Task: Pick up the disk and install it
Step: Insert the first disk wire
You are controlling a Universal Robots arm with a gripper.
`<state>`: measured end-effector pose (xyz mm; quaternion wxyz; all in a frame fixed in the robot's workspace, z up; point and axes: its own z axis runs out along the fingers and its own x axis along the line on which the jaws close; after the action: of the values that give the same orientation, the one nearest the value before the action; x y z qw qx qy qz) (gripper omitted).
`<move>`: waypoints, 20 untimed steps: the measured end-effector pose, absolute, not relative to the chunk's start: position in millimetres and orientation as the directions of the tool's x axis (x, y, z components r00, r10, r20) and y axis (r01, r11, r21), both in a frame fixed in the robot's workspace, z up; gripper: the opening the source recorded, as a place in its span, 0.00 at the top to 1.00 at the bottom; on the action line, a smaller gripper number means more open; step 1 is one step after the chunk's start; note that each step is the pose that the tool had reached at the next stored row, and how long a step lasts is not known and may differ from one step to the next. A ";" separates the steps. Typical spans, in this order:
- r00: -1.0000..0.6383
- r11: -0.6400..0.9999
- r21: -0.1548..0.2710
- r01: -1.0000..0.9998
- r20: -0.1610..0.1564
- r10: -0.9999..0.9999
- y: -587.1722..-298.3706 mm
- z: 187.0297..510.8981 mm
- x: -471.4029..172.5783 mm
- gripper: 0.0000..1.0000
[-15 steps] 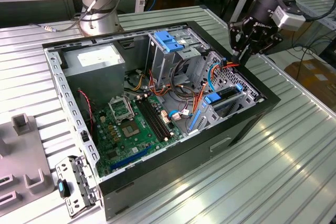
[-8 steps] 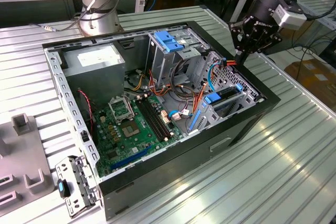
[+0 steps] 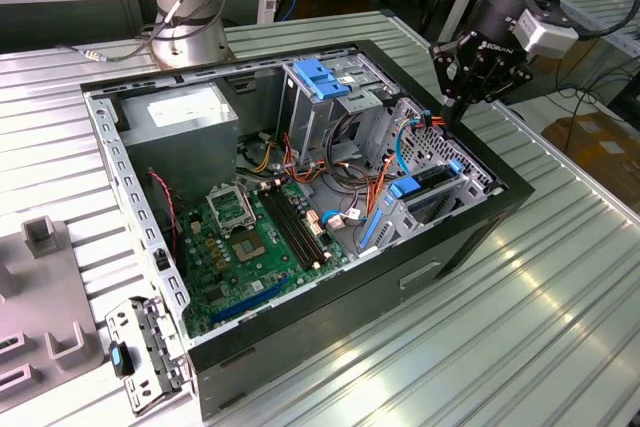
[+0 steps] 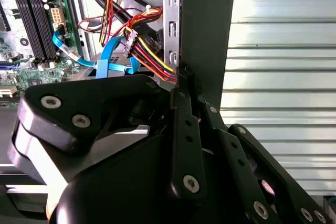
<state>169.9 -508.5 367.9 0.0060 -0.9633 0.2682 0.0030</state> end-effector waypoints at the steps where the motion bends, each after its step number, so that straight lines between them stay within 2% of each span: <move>1: 0.854 -0.854 -0.010 -0.520 -0.009 -0.520 -508.5 367.9 169.5 0.83; 20: 0.790 -0.790 -0.010 -0.613 -0.009 -0.613 -508.4 367.9 169.4 0.83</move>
<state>169.4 -508.4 367.9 0.0061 -0.9461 0.3238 0.0027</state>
